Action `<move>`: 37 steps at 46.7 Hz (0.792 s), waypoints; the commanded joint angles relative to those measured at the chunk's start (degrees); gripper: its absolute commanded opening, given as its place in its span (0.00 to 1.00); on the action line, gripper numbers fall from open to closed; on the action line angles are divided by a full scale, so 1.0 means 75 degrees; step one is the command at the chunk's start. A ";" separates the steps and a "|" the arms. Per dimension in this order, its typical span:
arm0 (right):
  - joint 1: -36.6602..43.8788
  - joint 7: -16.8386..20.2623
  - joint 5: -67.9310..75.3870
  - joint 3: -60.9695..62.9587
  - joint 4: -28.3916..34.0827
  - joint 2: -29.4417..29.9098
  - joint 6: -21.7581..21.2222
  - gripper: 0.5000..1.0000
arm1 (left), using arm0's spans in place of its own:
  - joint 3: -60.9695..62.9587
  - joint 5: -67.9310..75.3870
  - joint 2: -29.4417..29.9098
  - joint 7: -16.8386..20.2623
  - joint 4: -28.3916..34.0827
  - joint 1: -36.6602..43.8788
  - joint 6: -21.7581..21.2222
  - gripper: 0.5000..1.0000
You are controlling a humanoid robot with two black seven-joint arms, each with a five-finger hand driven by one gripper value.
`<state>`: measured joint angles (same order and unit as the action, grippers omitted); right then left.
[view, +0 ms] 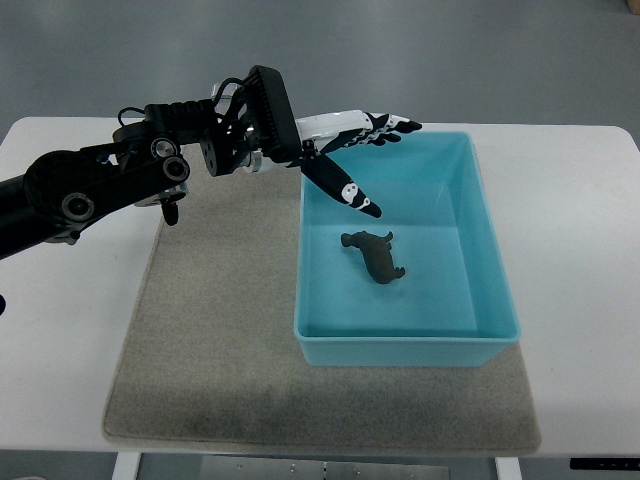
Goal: Place brown hippo in blue box with left hand
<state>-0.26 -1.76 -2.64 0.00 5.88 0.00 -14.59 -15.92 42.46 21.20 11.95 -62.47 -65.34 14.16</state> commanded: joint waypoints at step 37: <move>-0.0001 0.0000 0.0000 0.0000 0.0001 0.0000 0.0000 0.87 | -0.0983 -0.6562 0.1977 -0.0585 0.0665 0.1575 0.1896 1.00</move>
<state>-0.25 -1.77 -2.68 0.00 5.88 0.00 -14.59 -22.68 -1.44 34.01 9.70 -57.58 -55.21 25.53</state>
